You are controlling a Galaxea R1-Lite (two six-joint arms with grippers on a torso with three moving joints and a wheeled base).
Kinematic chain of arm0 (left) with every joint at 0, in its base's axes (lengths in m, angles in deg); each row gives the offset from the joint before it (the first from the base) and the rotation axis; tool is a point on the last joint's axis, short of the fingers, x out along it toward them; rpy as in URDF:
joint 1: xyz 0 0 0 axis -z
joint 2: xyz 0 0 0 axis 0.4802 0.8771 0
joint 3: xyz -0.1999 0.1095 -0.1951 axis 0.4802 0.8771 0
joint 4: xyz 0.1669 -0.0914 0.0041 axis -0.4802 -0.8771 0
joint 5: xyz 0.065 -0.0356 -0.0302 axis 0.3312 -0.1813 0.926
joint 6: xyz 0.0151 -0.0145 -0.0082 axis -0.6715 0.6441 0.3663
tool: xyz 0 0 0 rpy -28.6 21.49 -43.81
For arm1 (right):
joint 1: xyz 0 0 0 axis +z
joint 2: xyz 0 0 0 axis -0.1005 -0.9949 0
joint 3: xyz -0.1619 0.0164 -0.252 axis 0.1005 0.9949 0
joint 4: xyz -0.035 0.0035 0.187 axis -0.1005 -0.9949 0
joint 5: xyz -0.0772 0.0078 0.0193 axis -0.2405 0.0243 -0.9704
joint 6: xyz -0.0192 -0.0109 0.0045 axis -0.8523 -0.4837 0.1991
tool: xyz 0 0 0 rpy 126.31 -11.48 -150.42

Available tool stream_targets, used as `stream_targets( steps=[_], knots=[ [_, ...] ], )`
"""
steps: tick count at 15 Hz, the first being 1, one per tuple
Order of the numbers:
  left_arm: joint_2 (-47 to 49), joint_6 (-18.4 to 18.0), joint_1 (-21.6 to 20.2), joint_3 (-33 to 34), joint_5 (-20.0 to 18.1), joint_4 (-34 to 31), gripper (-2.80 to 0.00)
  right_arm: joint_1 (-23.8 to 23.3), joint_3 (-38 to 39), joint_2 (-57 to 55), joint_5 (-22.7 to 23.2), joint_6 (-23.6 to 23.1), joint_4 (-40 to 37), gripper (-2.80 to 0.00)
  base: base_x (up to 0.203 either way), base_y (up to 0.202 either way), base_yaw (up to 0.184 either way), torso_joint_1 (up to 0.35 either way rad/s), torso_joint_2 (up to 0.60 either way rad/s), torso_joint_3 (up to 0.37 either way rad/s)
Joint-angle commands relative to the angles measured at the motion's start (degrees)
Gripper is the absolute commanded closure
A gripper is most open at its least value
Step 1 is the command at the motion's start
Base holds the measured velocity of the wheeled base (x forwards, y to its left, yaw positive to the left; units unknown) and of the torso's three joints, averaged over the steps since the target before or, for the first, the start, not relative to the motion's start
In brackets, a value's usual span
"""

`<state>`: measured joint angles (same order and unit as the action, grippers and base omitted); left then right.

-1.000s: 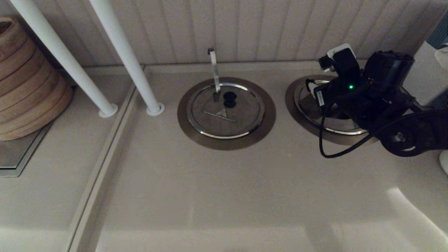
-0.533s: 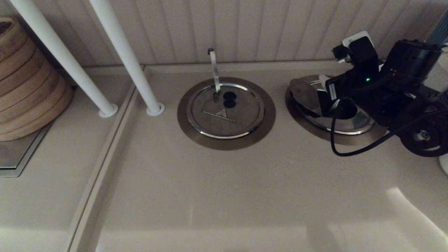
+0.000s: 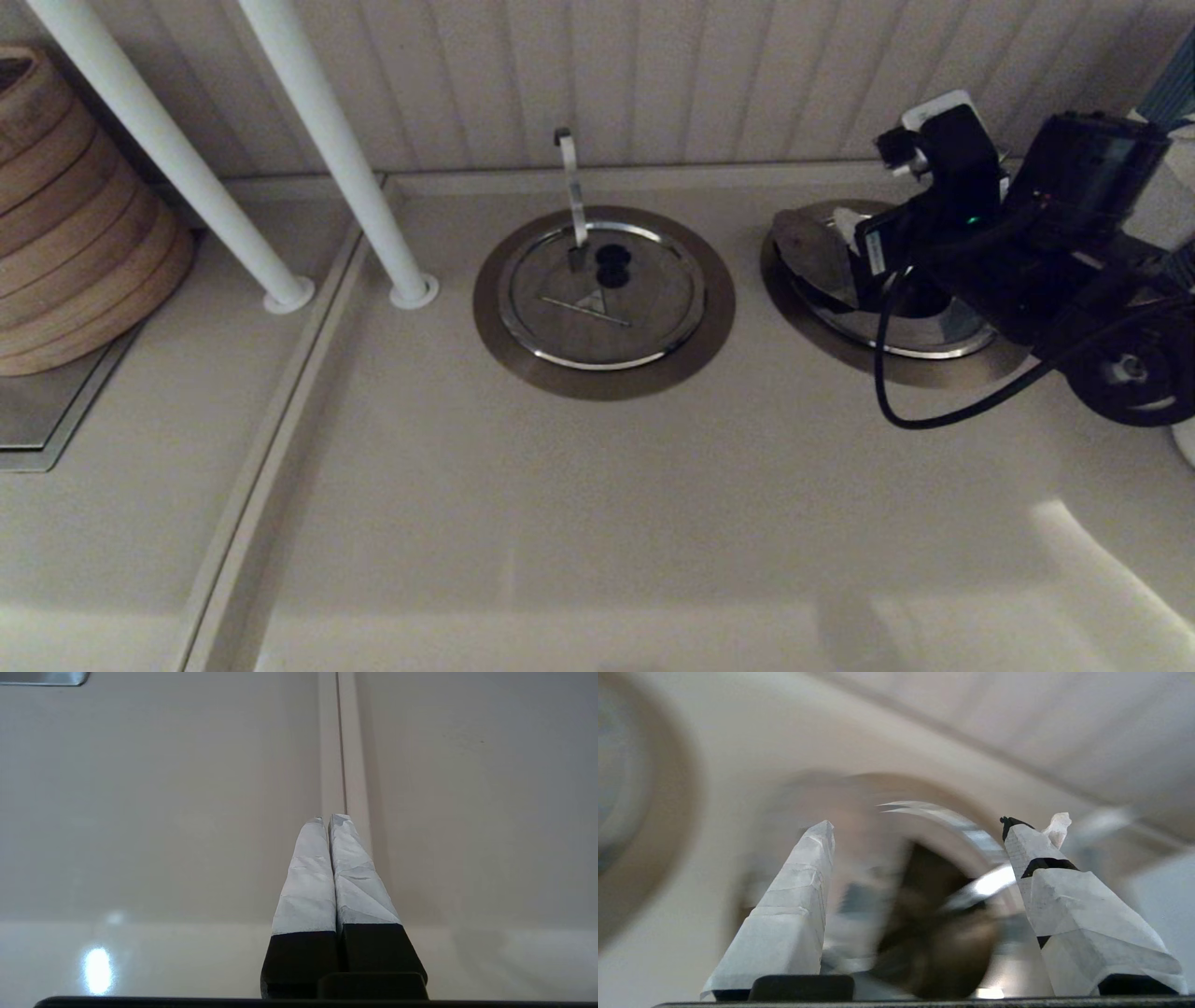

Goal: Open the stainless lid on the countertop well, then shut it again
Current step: Close the lid

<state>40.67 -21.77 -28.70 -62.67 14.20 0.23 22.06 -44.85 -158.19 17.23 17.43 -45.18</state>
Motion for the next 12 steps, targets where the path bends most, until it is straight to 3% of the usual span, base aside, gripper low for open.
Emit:
stream_targets(
  steps=[1, 12],
  knots=[
    [-0.02, 0.05, 0.00, 0.00, 0.02, 0.02, 0.00, 1.81, 0.10, -2.61, 0.25, 0.18, 0.31, -2.80, 0.000, 0.000, 0.000, 0.000, 0.00, 0.000],
    [-0.02, 0.05, 0.00, 0.00, 0.02, 0.02, 0.00, 0.85, -1.28, -2.41, 1.67, 2.22, -0.21, -2.80, 0.000, 0.000, 0.000, 0.000, 0.00, 0.000]
  ],
)
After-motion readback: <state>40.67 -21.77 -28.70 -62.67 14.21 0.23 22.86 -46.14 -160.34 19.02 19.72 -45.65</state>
